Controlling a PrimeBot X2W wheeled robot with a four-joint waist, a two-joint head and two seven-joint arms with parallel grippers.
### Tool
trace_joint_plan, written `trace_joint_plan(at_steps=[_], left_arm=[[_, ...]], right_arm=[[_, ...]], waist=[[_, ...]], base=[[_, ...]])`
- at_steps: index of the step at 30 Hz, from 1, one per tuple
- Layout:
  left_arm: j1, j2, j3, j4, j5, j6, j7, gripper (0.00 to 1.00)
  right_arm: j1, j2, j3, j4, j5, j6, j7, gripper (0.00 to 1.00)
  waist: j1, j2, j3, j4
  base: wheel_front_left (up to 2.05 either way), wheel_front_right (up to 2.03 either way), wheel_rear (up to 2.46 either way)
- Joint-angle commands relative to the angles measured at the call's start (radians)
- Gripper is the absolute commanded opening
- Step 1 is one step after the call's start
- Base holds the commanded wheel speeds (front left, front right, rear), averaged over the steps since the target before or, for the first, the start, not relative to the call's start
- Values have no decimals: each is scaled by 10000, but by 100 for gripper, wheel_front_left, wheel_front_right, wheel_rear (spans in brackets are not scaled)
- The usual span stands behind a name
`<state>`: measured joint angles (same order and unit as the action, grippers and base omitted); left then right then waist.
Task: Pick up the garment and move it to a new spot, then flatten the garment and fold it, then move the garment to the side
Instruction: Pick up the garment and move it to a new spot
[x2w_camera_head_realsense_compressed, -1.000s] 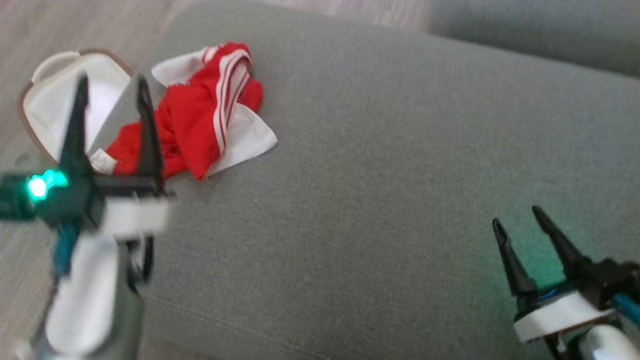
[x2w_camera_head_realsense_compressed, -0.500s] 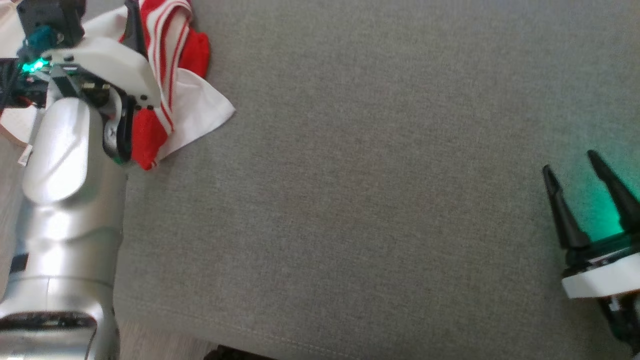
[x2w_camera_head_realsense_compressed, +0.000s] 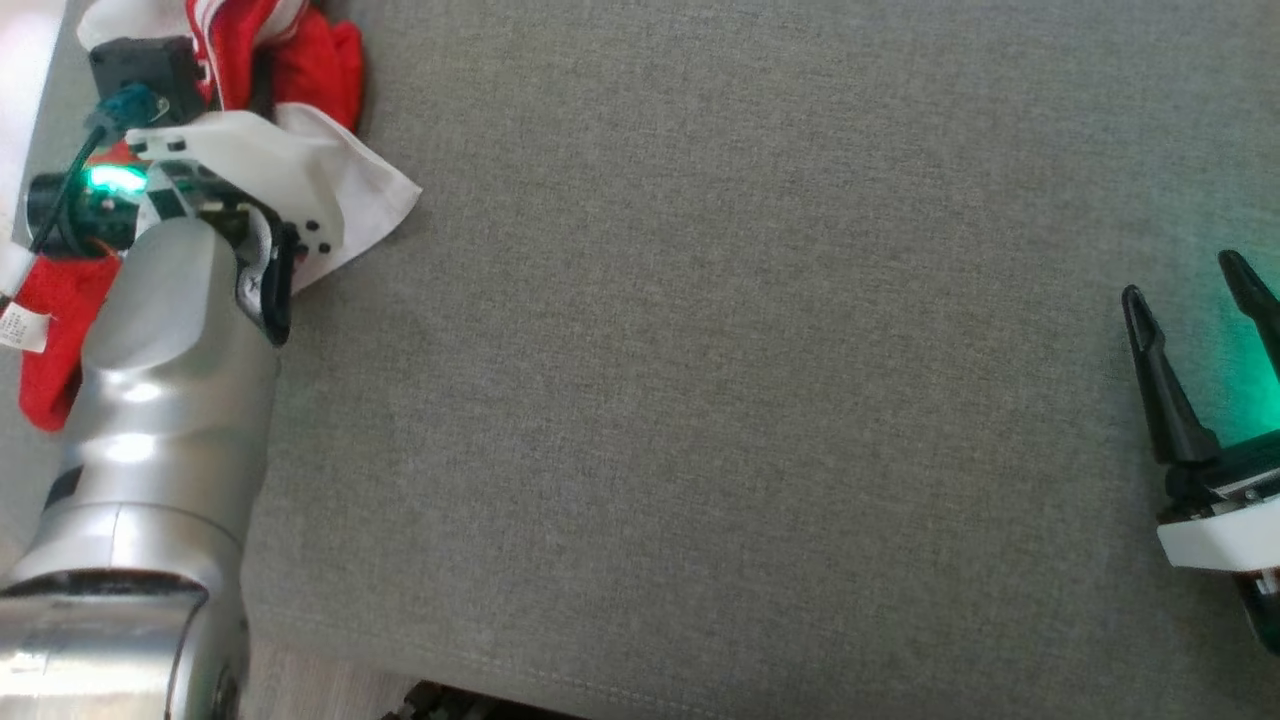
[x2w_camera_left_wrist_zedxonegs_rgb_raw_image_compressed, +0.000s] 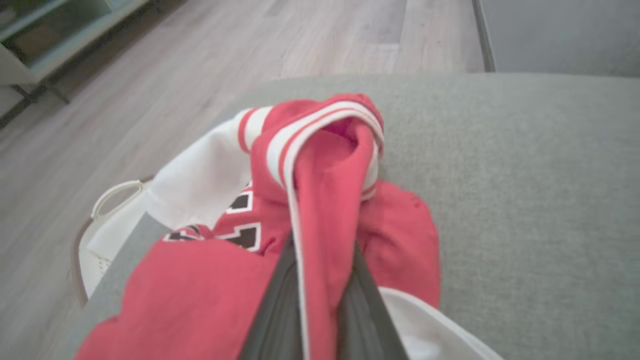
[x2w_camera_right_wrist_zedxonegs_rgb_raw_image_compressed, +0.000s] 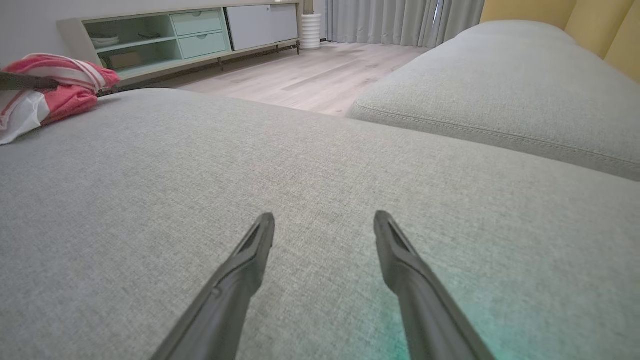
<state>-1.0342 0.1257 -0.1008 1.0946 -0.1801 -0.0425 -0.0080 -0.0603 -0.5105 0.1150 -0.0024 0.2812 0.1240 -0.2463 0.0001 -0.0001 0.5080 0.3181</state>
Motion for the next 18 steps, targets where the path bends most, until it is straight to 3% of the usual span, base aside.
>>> trace_joint_plan(at_steps=[1, 9, 18], left_arm=[[-404, 656, 115, -216, 68, 55, -328, 0], [-1326, 955, -446, -93, 469, -298, -1757, 0], [-2166, 955, -1276, -931, 689, -755, -1768, 0]], right_arm=[[9, -139, 91, -183, -31, 67, 18, 100], [-311, 694, 685, 455, -120, 67, -119, 100], [-328, 2070, 912, 851, -112, 67, -151, 100]], waist=[[-1, 1, -83, -13], [-1, 1, -1251, -533], [-1, 1, -2878, -2030]], base=[[0, 0, 0], [0, 0, 0], [0, 0, 0]])
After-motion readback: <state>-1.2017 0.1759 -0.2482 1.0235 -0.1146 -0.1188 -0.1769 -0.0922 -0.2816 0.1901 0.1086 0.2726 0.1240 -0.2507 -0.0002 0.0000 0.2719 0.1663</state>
